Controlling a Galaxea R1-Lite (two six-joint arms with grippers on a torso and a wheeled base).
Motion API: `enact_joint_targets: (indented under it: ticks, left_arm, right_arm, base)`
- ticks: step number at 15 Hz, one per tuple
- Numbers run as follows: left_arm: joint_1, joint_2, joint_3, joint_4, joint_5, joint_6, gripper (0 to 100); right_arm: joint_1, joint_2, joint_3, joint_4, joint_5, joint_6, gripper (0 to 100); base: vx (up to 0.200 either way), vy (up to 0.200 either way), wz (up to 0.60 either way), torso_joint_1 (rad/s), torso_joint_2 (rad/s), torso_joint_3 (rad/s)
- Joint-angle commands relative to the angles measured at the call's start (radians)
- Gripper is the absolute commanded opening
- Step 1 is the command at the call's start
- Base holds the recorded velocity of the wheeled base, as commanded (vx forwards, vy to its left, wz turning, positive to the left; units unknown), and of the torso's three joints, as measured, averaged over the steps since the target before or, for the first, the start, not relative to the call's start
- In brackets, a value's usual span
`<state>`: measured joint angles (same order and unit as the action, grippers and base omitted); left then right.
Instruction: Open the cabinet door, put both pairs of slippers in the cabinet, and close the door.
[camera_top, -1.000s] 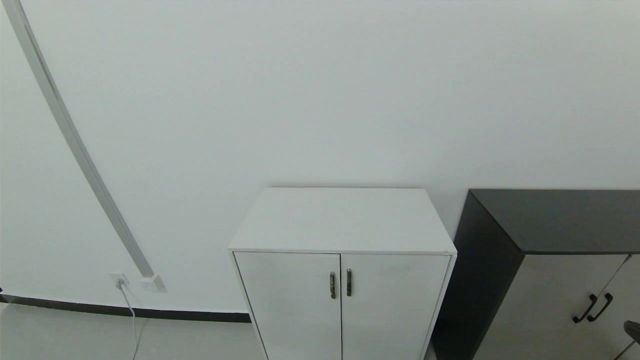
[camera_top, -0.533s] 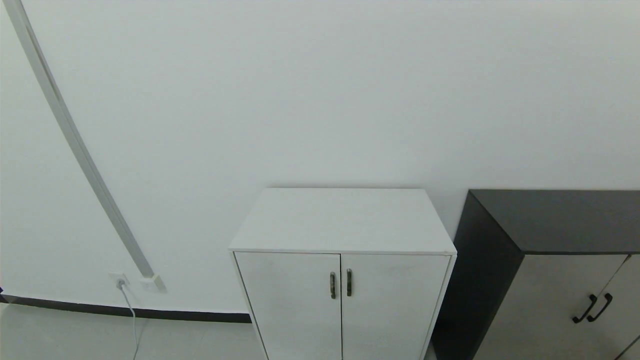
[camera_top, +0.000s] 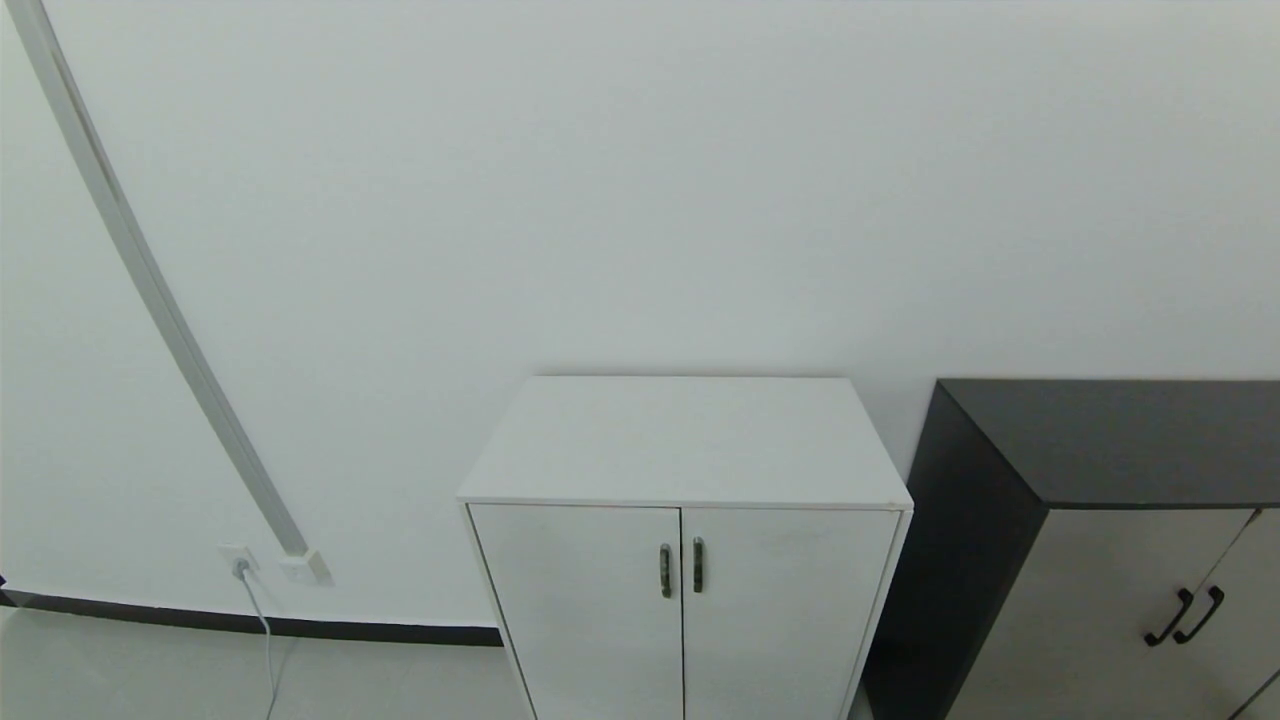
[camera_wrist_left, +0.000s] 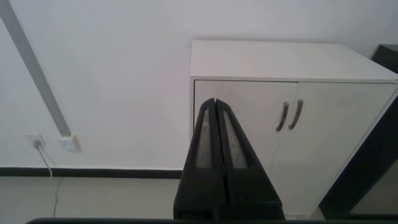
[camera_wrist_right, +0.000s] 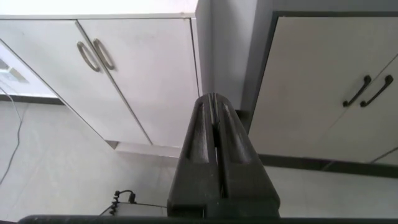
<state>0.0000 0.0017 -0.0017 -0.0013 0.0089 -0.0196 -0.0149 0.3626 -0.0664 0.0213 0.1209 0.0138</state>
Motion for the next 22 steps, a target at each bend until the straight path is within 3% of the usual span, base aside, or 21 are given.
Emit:
enact_joint_targets:
  ticks: [1, 5, 9, 13, 22]
  left_arm:
    - [0.000, 0.000, 0.000, 0.000, 0.000, 0.000, 0]
    - [0.000, 0.000, 0.000, 0.000, 0.000, 0.000, 0]
    - [0.000, 0.000, 0.000, 0.000, 0.000, 0.000, 0]
    - [0.000, 0.000, 0.000, 0.000, 0.002, 0.000, 0]
    - [0.000, 0.000, 0.000, 0.000, 0.000, -0.002, 0]
  right_arm:
    - [0.003, -0.005, 0.013, 0.000, 0.000, -0.003, 0]
    - [0.016, 0.004, 0.033, -0.001, -0.007, -0.014, 0]
    - [0.013, -0.011, 0.048, -0.009, -0.092, -0.103, 0]
    - [0.061, -0.017, 0.062, -0.012, -0.095, -0.054, 0]
    - [0.027, -0.336, 0.063, -0.015, -0.107, -0.051, 0]
  base:
    - [0.000, 0.000, 0.00, 0.000, 0.00, 0.000]
    - [0.000, 0.000, 0.00, 0.000, 0.00, 0.000]
    - [0.000, 0.000, 0.00, 0.000, 0.00, 0.000]
    - [0.000, 0.000, 0.00, 0.000, 0.00, 0.000]
    - [0.000, 0.000, 0.00, 0.000, 0.00, 0.000]
